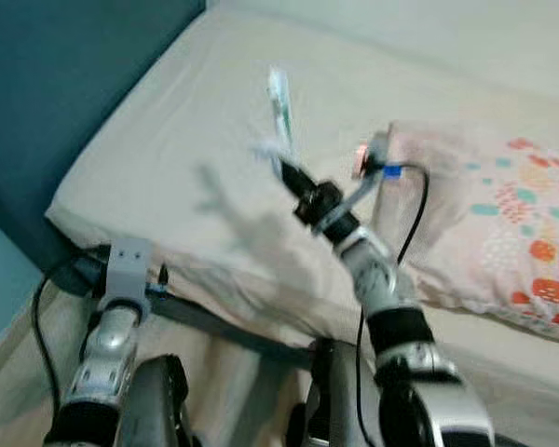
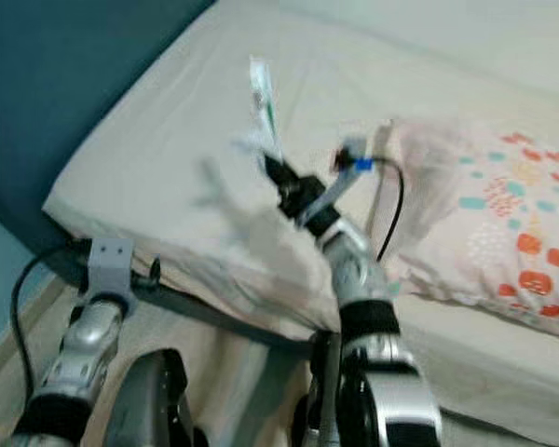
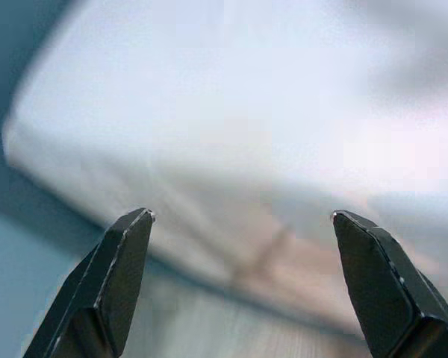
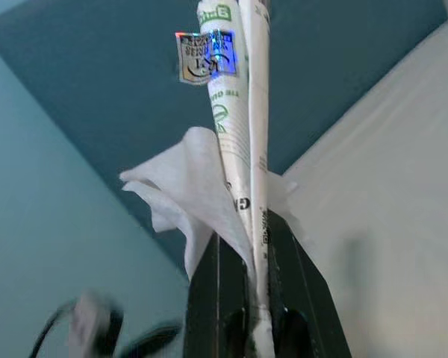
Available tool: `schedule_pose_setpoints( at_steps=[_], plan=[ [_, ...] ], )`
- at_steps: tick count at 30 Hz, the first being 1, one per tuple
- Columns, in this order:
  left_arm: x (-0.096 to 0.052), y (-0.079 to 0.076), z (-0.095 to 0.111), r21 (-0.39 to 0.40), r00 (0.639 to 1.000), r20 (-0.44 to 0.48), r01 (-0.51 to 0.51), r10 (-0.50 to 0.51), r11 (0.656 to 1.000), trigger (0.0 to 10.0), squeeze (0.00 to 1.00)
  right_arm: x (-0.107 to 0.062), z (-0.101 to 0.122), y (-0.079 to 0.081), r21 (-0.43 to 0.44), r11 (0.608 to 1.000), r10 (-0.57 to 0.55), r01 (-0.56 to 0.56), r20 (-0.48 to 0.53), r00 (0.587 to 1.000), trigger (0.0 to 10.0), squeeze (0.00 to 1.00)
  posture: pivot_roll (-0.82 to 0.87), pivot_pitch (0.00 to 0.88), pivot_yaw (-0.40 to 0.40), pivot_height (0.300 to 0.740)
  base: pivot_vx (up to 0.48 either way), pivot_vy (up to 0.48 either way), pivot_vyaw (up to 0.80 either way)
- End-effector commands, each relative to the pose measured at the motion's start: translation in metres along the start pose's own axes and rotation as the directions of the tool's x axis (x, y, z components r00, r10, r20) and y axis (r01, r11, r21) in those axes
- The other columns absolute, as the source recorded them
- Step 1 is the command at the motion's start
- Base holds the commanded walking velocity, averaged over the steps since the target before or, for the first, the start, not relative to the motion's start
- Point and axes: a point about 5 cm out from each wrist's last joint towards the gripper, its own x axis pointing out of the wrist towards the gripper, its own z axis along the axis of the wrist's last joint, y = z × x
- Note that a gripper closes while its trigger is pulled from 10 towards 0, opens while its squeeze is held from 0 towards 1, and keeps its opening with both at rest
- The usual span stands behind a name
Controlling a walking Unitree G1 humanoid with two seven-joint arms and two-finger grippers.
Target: Clean up the room
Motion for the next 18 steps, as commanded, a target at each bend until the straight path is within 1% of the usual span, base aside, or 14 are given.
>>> schedule_pose_setpoints(
  at_steps=[1,3,4,5,7,8,10,11,12,14,16,18],
  plan=[
    [0.002,0.006,-0.007,-0.023,0.999,-0.026,-0.03,0.029,0.999,10.0,0.0,-0.007,-0.002,-0.001,0.03,0.999,-0.015,0.015,-0.003,1.0,0.0,0.0,0.03,0.028,-0.096,0.498,0.0,0.0,0.0],
    [0.007,0.014,-0.001,-0.047,0.998,0.0,-0.06,0.06,0.997,10.0,0.0,-0.014,-0.003,0.003,0.063,0.998,-0.029,0.029,-0.001,1.0,0.0,0.0,0.03,0.028,-0.096,0.498,0.0,0.0,0.0],
    [0.01,0.019,0.004,-0.057,0.997,0.015,-0.075,0.076,0.996,10.0,0.0,-0.017,-0.004,0.005,0.053,0.998,-0.019,0.019,-0.012,1.0,0.0,0.0,0.02,0.002,-0.095,0.498,0.0,0.0,0.0],
    [0.011,0.022,0.006,-0.063,0.996,0.025,-0.083,0.085,0.995,10.0,0.0,-0.018,-0.005,0.006,0.042,0.999,-0.009,0.01,-0.022,1.0,0.0,0.0,0.02,0.002,-0.095,0.498,0.0,0.0,0.0],
    [0.014,0.026,0.013,-0.085,0.994,0.05,-0.089,0.093,0.992,10.0,0.0,-0.02,-0.008,0.005,0.033,0.999,-0.006,0.007,-0.041,0.999,0.0,0.0,0.03,0.0,-0.095,0.498,0.0,0.0,0.0],
    [0.015,0.026,0.018,-0.111,0.993,0.076,-0.08,0.089,0.991,10.0,0.0,-0.022,-0.014,0.004,0.043,0.999,-0.025,0.029,-0.075,0.997,0.0,0.0,0.03,0.0,-0.101,0.508,0.0,0.0,0.0],
    [0.015,0.026,0.019,-0.118,0.993,0.083,-0.077,0.087,0.99,10.0,0.0,-0.023,-0.016,0.004,0.044,0.998,-0.03,0.033,-0.085,0.996,0.0,0.0,0.03,0.0,-0.101,0.513,0.0,0.0,0.0],
    [0.014,0.023,0.016,-0.132,0.995,0.074,-0.062,0.072,0.989,10.0,0.0,-0.023,-0.02,0.001,0.045,0.998,-0.048,0.053,-0.101,0.994,0.0,0.0,0.04,0.0,-0.102,0.523,0.0,0.0,0.0],
    [0.014,0.022,0.015,-0.135,0.995,0.072,-0.059,0.069,0.989,10.0,0.0,-0.024,-0.02,0.001,0.048,0.997,-0.055,0.061,-0.105,0.993,0.0,0.0,0.04,0.0,-0.102,0.528,0.0,0.0,0.0],
    [0.012,0.018,0.007,-0.135,0.998,0.041,-0.045,0.051,0.99,10.0,0.0,-0.025,-0.023,-0.001,0.044,0.996,-0.073,0.078,-0.113,0.991,0.0,0.0,0.04,0.0,-0.1,0.538,0.0,0.0,0.0],
    [0.009,0.009,-0.002,-0.149,1.0,0.015,-0.017,0.02,0.989,10.0,0.0,-0.029,-0.028,-0.004,0.028,0.993,-0.106,0.111,-0.141,0.984,0.0,0.0,0.04,0.0,-0.099,0.548,-0.48,0.0,0.0],
    [0.006,0.0,-0.004,-0.158,1.0,0.025,0.023,-0.019,0.987,10.0,0.0,-0.035,-0.032,-0.007,0.025,0.99,-0.135,0.141,-0.164,0.977,0.0,0.0,0.04,0.0,-0.098,0.563,-0.48,0.0,0.0]
  ],
)
